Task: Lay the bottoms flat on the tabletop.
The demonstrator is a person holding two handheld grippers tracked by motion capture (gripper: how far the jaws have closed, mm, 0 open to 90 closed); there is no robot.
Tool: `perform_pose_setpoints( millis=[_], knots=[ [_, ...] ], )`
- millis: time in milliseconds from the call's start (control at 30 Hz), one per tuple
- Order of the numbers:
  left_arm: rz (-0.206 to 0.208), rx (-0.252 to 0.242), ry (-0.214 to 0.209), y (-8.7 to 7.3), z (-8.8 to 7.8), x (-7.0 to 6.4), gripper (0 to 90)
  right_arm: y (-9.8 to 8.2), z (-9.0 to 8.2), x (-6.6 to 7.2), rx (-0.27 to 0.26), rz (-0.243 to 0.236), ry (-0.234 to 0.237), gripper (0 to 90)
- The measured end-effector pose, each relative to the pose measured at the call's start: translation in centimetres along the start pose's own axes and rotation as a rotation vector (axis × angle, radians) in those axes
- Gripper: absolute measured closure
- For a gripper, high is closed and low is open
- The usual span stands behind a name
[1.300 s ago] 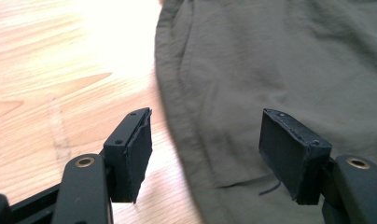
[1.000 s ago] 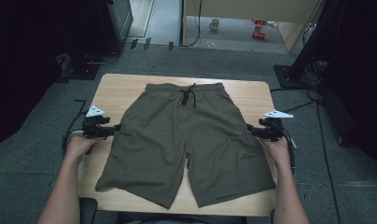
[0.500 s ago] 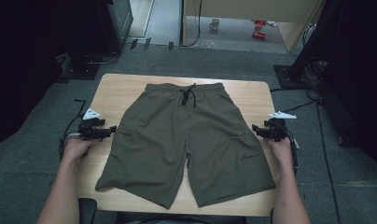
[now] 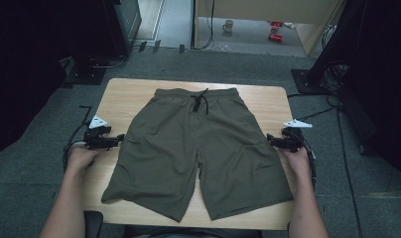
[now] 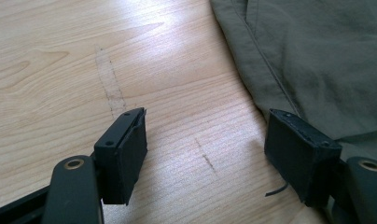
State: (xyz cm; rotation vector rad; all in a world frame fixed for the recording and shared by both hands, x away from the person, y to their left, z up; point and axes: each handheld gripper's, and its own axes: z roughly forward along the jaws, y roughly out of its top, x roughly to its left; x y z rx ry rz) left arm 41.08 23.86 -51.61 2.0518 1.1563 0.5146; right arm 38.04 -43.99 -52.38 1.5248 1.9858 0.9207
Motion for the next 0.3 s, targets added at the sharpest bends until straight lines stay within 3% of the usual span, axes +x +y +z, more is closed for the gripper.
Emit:
perform_pose_setpoints(
  millis=[300],
  knots=[
    [-0.002, 0.003, 0.004, 0.02, 0.02, -0.04, 28.3, 0.01, 0.07, 0.18, 0.009, 0.001, -0.003, 19.2]
  ],
)
